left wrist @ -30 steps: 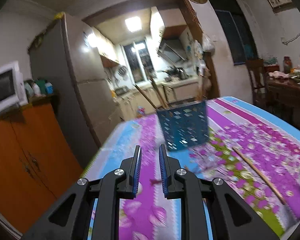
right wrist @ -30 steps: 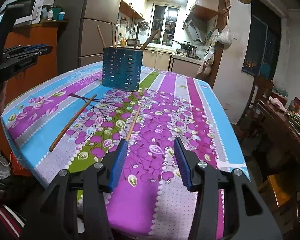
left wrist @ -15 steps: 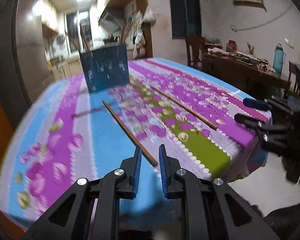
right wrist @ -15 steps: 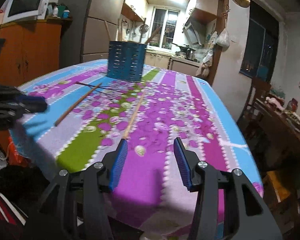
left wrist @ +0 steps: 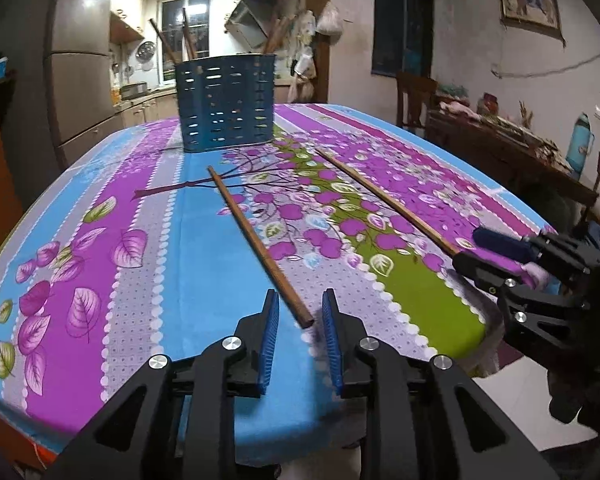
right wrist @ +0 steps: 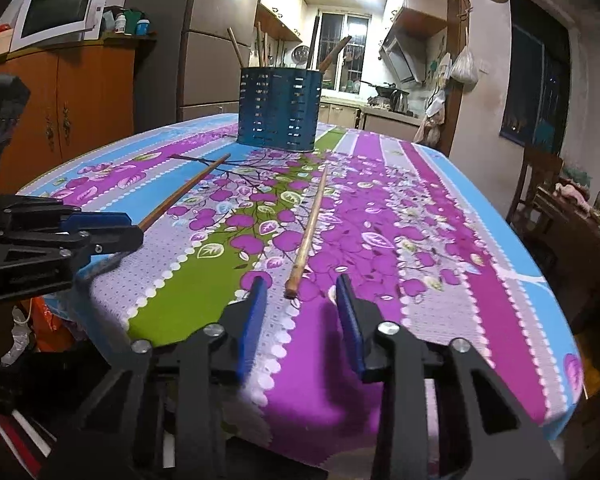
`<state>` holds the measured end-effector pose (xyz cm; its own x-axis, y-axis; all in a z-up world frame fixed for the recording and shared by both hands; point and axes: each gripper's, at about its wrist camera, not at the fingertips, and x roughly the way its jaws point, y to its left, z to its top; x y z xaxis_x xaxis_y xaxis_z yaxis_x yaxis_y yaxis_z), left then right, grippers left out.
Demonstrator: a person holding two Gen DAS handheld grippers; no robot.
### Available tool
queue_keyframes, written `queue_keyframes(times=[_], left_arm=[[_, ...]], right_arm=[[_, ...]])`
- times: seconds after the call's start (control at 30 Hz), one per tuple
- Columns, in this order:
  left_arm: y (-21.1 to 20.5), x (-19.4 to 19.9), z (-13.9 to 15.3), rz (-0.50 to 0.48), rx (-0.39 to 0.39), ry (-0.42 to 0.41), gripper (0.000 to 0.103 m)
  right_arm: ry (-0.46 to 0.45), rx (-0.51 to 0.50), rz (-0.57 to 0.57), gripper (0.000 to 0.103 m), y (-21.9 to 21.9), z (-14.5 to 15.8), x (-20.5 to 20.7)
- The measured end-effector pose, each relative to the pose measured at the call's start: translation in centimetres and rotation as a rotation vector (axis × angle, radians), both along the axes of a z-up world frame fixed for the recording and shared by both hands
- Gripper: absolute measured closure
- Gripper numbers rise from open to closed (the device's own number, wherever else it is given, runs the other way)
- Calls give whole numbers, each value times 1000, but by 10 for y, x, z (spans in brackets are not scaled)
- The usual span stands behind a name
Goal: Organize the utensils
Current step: 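Close the left tool on a chopstick while the right tool grasps another, then lift both held chopsticks and carry them over the blue holder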
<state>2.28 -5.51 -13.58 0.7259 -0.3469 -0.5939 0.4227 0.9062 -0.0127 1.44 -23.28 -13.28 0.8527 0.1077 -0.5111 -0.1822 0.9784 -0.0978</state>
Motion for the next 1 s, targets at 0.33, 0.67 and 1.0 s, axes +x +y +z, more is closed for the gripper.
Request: queue_keyframes(times=[0.33,0.67,1.0], left_arm=[[-1,-10,-3,53,55,-69,81],[9,-13,-6,74,14,-97,93],[28,-13,6,129,-1,-158,96]], right_arm=[[-5,91,-29,84,-3,-3,6],[-29,156,-80,97,0,-5,4],[-69,130,-101,98,4,11,3]])
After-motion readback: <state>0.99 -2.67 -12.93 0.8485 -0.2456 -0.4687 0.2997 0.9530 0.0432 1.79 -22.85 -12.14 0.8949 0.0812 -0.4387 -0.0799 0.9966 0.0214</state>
